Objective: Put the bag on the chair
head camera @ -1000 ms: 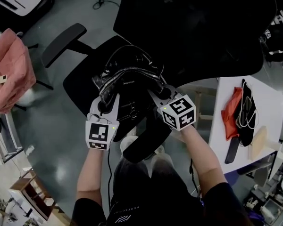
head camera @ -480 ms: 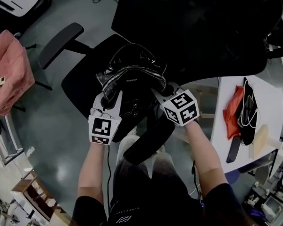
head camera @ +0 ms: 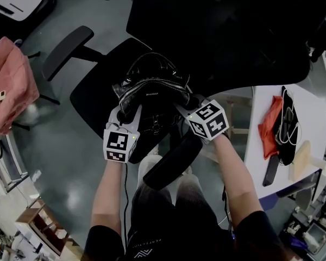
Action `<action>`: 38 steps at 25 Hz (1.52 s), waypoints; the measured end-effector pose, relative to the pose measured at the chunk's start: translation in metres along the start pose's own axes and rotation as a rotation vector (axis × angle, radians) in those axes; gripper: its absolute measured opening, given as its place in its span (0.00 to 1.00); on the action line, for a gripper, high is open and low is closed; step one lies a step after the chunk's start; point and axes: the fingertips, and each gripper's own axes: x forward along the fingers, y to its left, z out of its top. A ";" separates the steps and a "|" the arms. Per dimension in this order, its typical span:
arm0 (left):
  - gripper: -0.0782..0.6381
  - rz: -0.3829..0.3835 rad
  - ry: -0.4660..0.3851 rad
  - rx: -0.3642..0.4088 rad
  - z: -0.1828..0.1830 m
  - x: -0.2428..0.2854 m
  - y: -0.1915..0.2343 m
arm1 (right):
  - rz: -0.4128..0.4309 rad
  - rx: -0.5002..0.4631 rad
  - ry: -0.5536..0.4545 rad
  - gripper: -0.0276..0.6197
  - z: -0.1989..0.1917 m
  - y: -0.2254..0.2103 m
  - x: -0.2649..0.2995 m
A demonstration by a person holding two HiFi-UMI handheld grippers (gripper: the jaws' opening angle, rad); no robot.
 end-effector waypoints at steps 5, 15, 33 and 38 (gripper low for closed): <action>0.25 0.011 0.004 -0.058 -0.009 0.000 0.005 | 0.018 0.026 0.015 0.18 -0.004 0.000 0.005; 0.30 -0.001 0.056 -0.079 -0.014 -0.002 0.012 | -0.005 0.012 0.041 0.22 -0.003 0.001 0.005; 0.47 0.127 0.128 -0.061 -0.014 -0.045 0.014 | -0.089 -0.067 -0.039 0.24 0.010 0.004 -0.052; 0.47 0.169 0.127 -0.061 -0.009 -0.064 0.007 | -0.078 -0.076 -0.067 0.24 0.011 0.017 -0.069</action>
